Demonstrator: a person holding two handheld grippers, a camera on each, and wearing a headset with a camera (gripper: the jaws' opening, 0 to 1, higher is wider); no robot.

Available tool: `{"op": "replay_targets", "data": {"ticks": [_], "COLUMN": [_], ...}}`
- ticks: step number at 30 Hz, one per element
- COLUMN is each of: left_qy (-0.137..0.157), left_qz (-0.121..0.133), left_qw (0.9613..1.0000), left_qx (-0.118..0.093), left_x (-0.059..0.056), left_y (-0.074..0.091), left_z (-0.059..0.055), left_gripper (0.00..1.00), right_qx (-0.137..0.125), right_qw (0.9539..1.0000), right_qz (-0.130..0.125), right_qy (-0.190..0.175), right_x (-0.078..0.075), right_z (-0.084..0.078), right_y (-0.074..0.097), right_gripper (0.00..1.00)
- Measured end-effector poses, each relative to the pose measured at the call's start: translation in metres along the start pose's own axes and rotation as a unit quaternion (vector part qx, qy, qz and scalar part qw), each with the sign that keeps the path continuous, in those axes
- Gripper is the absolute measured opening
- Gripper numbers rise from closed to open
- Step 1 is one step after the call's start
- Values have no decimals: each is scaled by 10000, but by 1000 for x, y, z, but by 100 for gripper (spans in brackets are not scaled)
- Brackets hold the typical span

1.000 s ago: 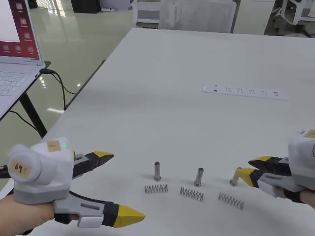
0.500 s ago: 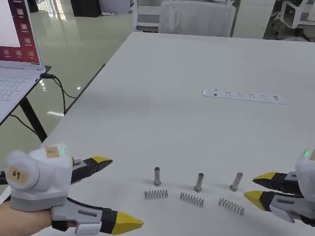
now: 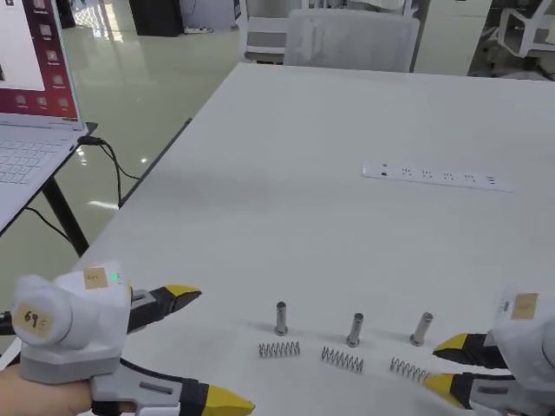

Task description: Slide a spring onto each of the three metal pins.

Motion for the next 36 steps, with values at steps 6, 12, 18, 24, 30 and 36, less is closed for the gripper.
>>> {"op": "replay_targets", "data": {"ticks": [6, 12, 18, 24, 30, 36], "left_qy": [-15, -12, -22, -45, -48, -19], "left_qz": [-14, -27, -55, -84, -120, -135], "left_qw": [10000, 10000, 10000, 10000, 9999, 9999], "left_qx": [3, 14, 18, 6, 34, 77], "left_x": [-1, -2, -4, -5, -8, -9], "left_y": [0, 0, -1, -3, -5, -6], "left_z": [0, -1, 0, 2, 0, -3], "left_gripper": [96, 95, 95, 95, 95, 95], "right_qx": [216, 338, 427, 508, 604, 596], "right_qw": [9996, 9993, 9989, 9984, 9977, 9974], "right_qz": [95, 122, 162, 188, 232, 218], "right_qy": [120, 92, 99, 133, 221, 338], "right_x": [0, -4, -5, -4, -5, -6], "right_z": [-7, -11, -15, -18, -21, -21], "right_y": [-11, -17, -21, -23, -25, -24], "right_gripper": [17, 15, 13, 11, 10, 8]}}
Point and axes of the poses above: the centre of the closed fingertips' face, and the gripper's own axes: y roughly backward along the fingers, x roughly to its left, z roughly out of its top, the point moved 2 cm from there along y, roughly backward along the fingers, and after that the axes turned 2 degrees about -y, right-handed, at the moved point
